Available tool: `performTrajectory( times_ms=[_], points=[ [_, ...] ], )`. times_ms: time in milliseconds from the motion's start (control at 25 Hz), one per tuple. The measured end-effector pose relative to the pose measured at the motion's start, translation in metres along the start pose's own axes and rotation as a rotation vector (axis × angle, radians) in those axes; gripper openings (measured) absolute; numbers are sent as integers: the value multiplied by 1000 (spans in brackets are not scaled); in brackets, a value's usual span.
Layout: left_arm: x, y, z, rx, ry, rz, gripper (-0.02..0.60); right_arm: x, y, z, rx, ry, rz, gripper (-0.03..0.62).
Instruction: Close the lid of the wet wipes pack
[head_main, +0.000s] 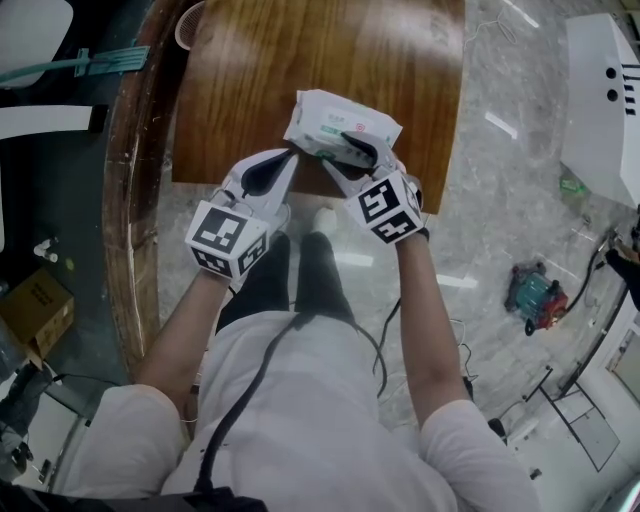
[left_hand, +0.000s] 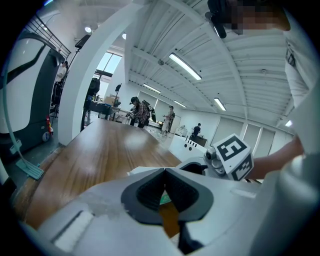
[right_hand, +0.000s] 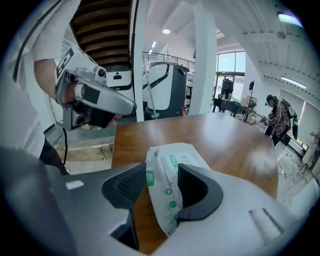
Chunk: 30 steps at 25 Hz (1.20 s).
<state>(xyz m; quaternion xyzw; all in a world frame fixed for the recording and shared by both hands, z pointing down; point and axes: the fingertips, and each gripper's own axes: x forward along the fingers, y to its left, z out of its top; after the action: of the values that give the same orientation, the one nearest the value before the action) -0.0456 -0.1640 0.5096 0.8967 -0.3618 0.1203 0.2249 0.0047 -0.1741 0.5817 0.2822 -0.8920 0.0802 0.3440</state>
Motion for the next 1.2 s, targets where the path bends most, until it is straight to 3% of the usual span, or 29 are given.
performTrajectory(
  times_ms=[240, 360, 520, 680, 840, 880, 1200],
  points=[
    [-5, -5, 6, 5, -5, -5, 5, 10, 5, -10, -109, 150, -10, 194],
    [-7, -10, 10, 15, -6, -16, 5, 10, 4, -9, -43, 146, -1, 193],
    [-12, -19, 18, 27, -13, -25, 5, -8, 2, 8, 128, 20, -6, 197],
    [-18, -28, 29, 43, -22, -32, 5, -36, 2, 15, 222, -64, -47, 155],
    [-21, -41, 42, 63, -43, -43, 5, -70, 0, 29, 299, -193, -124, 22],
    [-23, -44, 45, 68, -48, -46, 5, -79, 1, 34, 321, -232, -140, 15],
    [-35, -72, 75, 112, -89, -75, 5, -142, 14, 72, 353, -425, -213, 9]
  ],
)
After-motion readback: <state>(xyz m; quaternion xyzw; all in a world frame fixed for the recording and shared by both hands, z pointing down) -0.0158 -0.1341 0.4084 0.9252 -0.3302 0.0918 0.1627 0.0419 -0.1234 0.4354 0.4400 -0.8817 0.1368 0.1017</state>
